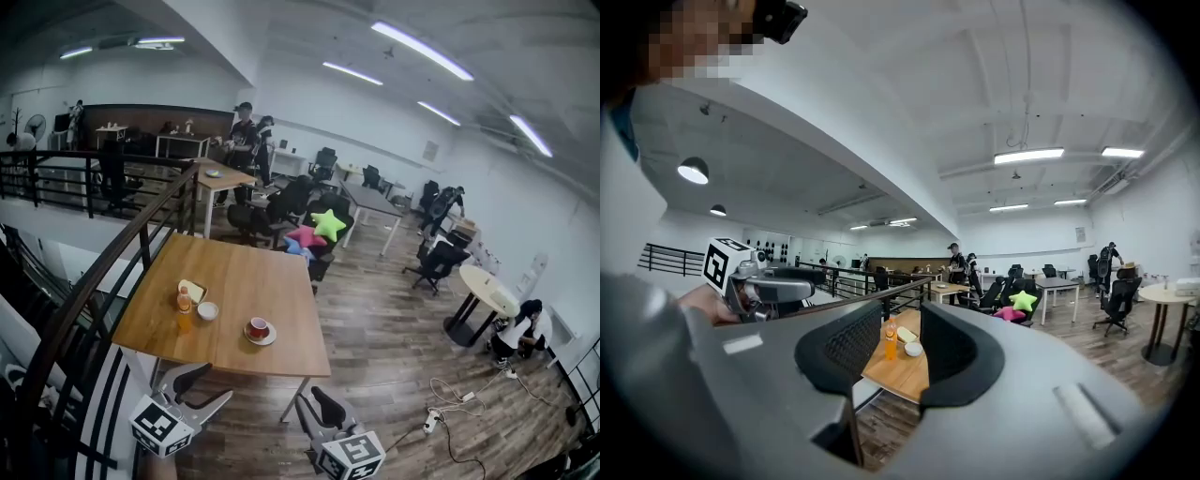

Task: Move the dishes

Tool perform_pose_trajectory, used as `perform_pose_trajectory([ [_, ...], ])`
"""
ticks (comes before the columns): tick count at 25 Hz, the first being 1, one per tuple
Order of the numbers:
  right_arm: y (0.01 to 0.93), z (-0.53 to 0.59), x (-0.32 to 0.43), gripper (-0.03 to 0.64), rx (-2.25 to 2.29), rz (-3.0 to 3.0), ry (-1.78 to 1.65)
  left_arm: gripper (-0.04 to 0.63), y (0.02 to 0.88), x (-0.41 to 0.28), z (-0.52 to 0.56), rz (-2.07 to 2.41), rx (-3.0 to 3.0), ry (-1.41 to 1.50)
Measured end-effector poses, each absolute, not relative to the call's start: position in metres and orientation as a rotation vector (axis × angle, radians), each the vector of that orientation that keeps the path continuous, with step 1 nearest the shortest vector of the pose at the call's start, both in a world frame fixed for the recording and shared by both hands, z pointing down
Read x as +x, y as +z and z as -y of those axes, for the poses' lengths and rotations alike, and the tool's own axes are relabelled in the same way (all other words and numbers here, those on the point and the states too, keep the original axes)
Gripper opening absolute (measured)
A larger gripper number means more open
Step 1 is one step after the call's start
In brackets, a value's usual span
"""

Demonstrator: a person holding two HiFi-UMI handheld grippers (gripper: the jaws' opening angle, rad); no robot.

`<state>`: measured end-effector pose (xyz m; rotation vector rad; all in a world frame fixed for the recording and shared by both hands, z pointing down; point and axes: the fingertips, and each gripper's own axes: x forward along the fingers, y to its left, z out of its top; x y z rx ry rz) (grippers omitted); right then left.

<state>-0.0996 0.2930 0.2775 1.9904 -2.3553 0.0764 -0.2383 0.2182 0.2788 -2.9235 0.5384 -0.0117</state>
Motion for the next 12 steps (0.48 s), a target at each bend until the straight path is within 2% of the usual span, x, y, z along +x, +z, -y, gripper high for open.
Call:
perform_pose_trajectory([
  [12, 0.273, -0.274, -0.108, 0.114, 1.985, 2.325, 0.074, 0.232, 0.278, -0.248, -0.198, -0.545, -2.945, 0.041],
])
